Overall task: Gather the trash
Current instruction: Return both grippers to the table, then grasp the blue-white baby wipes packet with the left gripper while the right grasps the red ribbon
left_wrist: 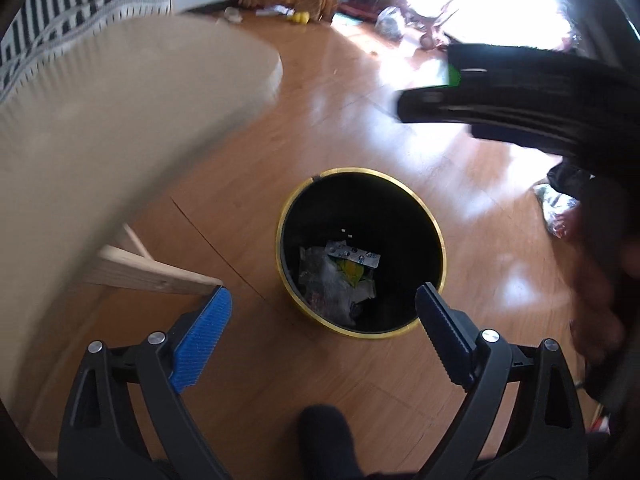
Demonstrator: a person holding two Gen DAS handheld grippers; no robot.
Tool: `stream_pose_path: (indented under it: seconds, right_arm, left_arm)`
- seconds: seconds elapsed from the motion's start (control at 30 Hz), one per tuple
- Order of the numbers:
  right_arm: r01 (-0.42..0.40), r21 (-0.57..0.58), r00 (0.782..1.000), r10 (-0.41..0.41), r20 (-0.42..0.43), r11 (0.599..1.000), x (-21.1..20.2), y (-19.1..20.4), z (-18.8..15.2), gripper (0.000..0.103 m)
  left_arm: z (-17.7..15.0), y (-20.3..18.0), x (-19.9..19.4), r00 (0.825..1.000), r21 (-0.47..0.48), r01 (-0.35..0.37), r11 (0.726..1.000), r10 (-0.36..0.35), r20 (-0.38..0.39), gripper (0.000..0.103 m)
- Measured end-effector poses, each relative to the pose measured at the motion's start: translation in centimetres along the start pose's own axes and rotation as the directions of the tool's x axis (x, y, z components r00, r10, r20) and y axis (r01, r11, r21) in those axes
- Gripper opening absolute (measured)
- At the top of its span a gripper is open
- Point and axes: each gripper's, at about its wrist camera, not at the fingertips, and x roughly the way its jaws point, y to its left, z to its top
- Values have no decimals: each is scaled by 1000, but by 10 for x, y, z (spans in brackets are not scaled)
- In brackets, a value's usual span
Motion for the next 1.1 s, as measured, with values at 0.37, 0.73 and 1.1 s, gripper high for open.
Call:
stream_pose_path:
  seconds: [0.37,0.73,1.1]
  right_arm:
    - [-200,-219,977,212,32,955,-6,204,15,83]
    - [-273,-396,962,249,-112,877,48,375,-8,83]
    - [-273,-460,962,231,-147,845,87,426,-11,84]
  left_arm:
    - [-27,183,-133,936,-196,-280,940,313,163,95]
    - [-31,406,-184,809,-525,-455,719,580,93,95]
    - [54,491,-141,775,-509,-507,695,627,84,73]
